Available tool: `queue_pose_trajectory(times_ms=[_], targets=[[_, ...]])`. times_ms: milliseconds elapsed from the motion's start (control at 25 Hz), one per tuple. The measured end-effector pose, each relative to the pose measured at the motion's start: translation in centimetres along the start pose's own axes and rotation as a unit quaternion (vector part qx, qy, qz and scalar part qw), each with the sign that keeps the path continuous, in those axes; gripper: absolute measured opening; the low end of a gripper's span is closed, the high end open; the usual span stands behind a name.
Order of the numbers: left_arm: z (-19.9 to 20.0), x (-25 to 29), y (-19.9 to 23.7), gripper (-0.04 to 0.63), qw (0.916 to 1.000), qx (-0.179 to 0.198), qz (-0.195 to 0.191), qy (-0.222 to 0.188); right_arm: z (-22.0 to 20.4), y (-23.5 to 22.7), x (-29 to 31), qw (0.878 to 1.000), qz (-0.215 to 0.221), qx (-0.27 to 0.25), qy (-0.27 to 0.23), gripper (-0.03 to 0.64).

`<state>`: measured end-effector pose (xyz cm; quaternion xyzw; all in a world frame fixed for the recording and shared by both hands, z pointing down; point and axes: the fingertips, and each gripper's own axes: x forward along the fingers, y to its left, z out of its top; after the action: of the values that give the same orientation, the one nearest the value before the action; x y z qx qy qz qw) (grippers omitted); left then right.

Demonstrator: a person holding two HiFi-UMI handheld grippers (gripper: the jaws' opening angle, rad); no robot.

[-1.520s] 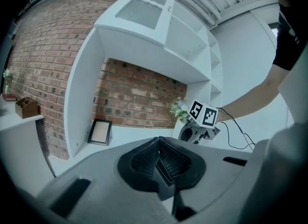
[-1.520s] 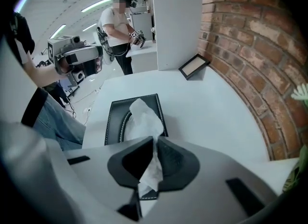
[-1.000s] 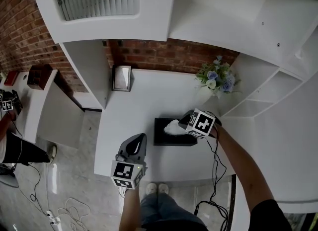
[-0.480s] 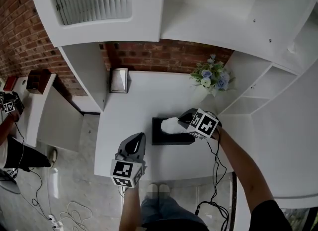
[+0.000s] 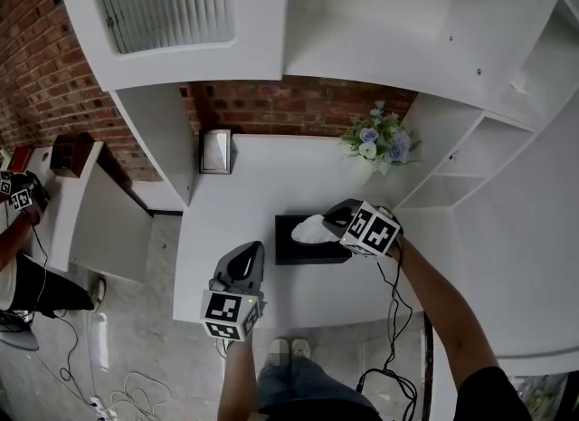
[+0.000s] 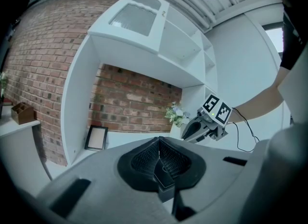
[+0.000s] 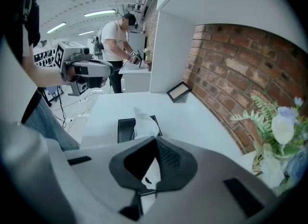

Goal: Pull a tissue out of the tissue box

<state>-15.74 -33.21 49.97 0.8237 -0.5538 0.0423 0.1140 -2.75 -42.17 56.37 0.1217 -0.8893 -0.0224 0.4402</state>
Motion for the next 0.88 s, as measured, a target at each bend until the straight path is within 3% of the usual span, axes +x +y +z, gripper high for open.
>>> queue_pose_trajectory(times_ms=[560,880], targets=[[1.6,-0.8,-1.0,0.008,0.9998,0.009,-0.006,-0.014,1.8,-0.4,-4.0,0.998,-0.044,0.01,-0.037,0.0],[2.5,-0.9,-1.8,0.008,0.9995,0.019,-0.011,-0.023,2.7,-1.0,-7.4,0.991,-0.084,0.049,-0.093,0.0]])
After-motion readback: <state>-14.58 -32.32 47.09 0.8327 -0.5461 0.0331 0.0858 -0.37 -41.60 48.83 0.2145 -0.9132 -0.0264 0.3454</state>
